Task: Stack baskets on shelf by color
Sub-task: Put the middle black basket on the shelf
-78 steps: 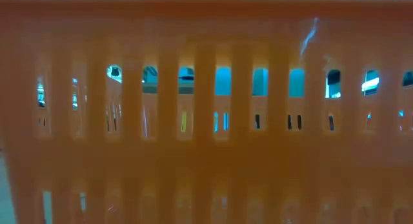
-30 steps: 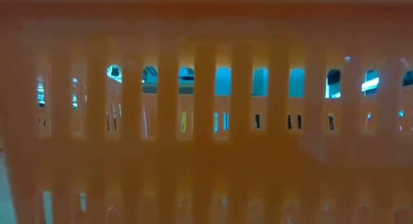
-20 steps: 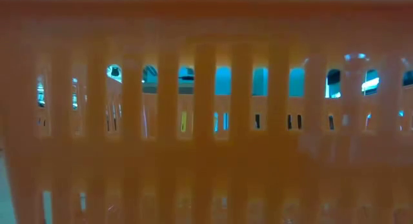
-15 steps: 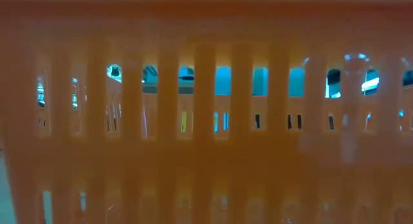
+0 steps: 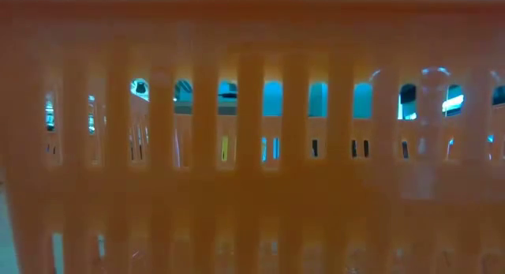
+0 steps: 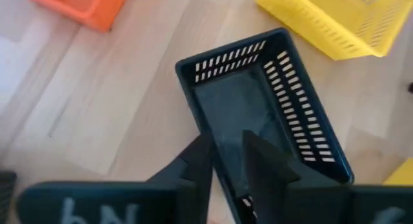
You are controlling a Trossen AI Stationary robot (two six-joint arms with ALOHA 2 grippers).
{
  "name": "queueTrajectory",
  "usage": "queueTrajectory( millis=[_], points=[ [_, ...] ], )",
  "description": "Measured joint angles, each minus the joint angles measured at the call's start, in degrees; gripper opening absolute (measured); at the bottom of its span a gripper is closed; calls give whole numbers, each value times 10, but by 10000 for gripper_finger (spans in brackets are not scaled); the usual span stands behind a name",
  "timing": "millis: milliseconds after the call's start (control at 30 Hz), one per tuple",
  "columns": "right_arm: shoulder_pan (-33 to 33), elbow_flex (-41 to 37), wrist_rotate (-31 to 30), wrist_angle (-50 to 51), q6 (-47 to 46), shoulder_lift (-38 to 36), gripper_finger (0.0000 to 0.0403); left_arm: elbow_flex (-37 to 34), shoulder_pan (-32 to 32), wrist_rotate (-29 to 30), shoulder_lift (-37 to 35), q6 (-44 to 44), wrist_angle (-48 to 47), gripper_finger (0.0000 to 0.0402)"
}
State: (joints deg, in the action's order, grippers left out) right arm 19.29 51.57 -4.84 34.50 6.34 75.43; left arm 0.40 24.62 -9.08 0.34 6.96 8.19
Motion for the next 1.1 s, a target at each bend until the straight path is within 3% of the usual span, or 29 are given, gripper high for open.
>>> queueTrajectory(
  millis=[167, 433, 1100],
  points=[
    [1, 0, 4, 1, 17, 35, 119, 0, 0, 0, 0, 0, 0, 0],
    [1, 0, 3, 0, 42, 101, 109, 0, 0, 0, 0, 0, 0, 0],
    [0, 0, -36, -13, 44, 174, 110, 0, 0, 0, 0, 0, 0, 0]
  ],
)
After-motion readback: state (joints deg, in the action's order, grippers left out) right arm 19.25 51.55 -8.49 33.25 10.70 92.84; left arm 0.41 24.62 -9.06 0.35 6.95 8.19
